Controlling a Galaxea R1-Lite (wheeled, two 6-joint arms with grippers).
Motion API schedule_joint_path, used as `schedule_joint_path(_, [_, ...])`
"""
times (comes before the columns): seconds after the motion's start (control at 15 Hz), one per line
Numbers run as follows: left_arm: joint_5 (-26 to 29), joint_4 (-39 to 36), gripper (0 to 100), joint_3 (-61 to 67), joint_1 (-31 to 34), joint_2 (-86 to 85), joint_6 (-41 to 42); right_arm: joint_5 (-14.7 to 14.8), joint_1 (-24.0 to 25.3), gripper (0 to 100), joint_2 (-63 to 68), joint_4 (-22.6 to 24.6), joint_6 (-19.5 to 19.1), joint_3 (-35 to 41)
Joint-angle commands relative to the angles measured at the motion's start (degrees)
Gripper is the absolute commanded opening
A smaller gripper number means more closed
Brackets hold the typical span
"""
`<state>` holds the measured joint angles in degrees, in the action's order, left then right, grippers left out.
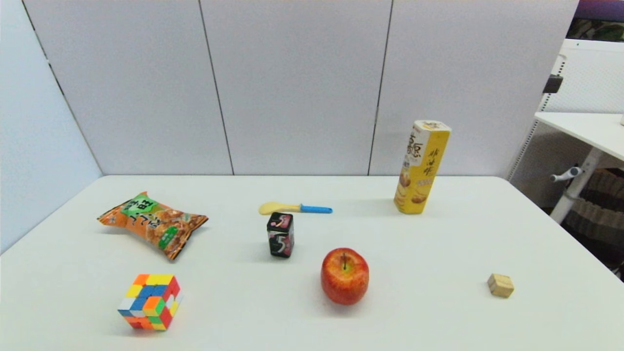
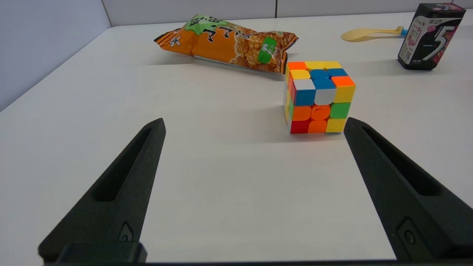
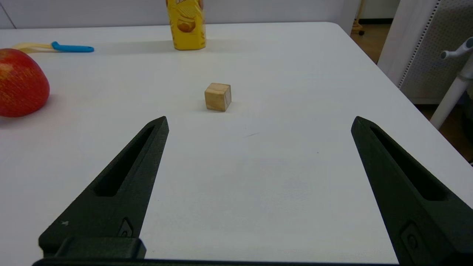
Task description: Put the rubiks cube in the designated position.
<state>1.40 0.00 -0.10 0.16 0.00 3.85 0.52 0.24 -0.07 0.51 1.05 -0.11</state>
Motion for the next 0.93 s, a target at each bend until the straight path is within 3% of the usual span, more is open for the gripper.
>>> schedule_joint_path(0.07, [0.00, 0.00, 100, 0.01, 0.02, 0.09, 0.01, 0.00, 0.02, 100, 0.07, 0.02, 0.01, 0.02])
schedule_joint_path(0.93, [0.00, 0.09, 100, 0.01, 0.02, 0.09, 0.01, 0.00, 0.02, 100, 0.07, 0.02, 0.01, 0.02])
